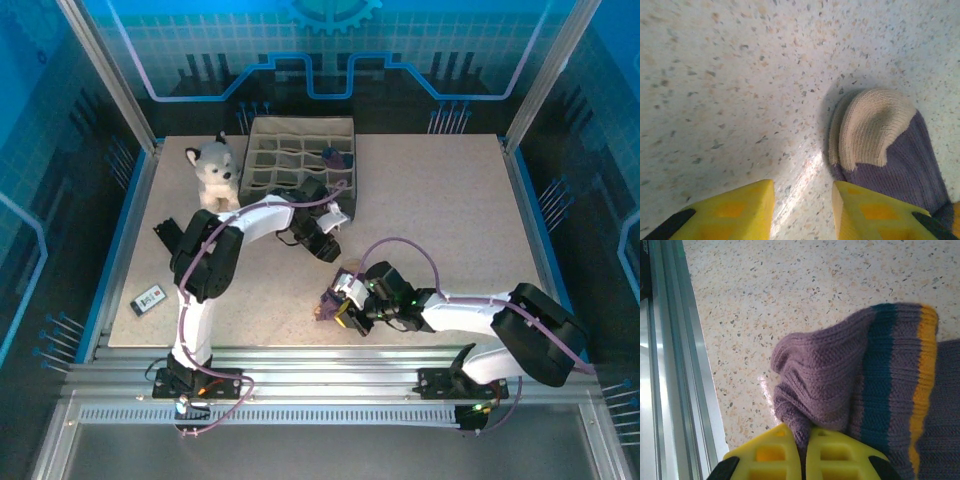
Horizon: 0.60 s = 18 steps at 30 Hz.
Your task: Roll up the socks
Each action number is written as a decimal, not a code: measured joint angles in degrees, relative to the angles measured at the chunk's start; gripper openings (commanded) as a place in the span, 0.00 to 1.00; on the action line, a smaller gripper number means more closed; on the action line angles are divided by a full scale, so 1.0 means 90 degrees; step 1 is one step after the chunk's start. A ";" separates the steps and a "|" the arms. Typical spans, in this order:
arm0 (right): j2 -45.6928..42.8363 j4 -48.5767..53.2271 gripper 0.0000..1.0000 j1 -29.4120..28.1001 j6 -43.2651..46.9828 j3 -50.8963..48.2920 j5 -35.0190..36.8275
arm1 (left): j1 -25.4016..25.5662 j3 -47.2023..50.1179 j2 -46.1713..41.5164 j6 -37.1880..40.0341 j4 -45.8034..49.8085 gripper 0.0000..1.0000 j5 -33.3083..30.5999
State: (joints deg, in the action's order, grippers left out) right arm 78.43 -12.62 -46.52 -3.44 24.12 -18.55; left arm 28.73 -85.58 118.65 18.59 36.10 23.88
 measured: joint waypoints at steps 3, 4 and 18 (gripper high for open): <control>-0.0012 0.0022 0.00 0.0012 -0.0017 0.0000 -0.0019 | -0.0211 0.0335 -0.0364 0.0228 -0.0124 0.37 0.0189; -0.0012 0.0024 0.00 0.0012 -0.0019 0.0000 -0.0019 | -0.0308 0.0503 -0.0529 0.0340 -0.0187 0.37 0.0274; -0.0265 -0.0034 0.00 0.0338 -0.0192 -0.0209 -0.0308 | -0.0437 0.4325 -0.3638 0.4010 -0.2210 0.51 0.1821</control>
State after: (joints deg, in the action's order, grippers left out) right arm 76.05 -12.93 -43.48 -5.17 22.24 -21.32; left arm 24.80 -46.65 85.91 54.68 16.21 40.27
